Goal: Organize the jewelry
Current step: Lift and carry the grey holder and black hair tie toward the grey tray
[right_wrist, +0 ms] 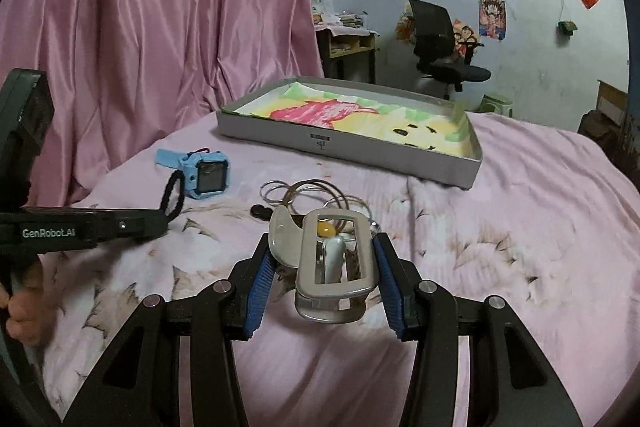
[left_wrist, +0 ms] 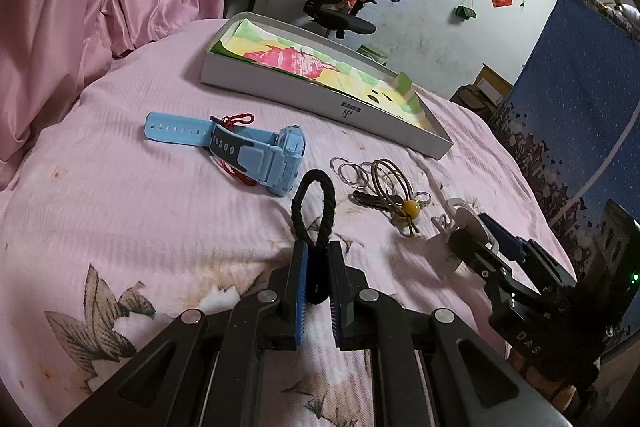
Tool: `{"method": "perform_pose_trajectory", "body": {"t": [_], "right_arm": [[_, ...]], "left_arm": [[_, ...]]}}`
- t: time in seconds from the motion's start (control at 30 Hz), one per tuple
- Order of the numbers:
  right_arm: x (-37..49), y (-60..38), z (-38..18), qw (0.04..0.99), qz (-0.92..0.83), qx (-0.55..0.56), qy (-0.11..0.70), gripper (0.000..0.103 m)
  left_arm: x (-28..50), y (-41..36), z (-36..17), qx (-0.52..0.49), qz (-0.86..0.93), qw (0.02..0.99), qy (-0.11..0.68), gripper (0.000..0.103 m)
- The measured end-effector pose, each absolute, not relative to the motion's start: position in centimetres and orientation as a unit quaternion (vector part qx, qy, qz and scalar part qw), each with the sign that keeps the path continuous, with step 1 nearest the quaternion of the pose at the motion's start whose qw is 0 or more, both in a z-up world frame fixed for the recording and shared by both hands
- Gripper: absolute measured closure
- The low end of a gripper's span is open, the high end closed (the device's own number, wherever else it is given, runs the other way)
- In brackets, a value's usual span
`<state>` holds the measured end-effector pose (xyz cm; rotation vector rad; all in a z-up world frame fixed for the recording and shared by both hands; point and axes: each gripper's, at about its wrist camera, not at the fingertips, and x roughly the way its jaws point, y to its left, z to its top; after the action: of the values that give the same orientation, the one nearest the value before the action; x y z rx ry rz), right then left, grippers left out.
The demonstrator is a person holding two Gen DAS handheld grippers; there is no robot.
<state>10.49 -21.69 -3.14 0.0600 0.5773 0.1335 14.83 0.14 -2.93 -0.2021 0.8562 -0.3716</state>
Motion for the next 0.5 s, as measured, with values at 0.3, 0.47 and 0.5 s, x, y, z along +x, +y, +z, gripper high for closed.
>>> {"method": "perform_pose_trajectory", "body": {"t": [0.3, 0.47, 0.5], "right_arm": [[10.4, -24.2, -2.0, 0.962, 0.07, 0.08, 0.253, 0.059], [10.8, -24.3, -1.4, 0.965, 0.075, 0.083, 0.236, 0.059], [10.9, -24.2, -1.4, 0.966, 0.076, 0.083, 0.233, 0.059]], "left_arm": [[14.8, 0.1, -2.9, -0.1, -0.181, 0.889, 0.41, 0.093], [15.0, -0.1, -2.6, -0.102, -0.187, 0.892, 0.398, 0.093], [15.0, -0.2, -2.5, -0.1, -0.188, 0.894, 0.395, 0.093]]}}
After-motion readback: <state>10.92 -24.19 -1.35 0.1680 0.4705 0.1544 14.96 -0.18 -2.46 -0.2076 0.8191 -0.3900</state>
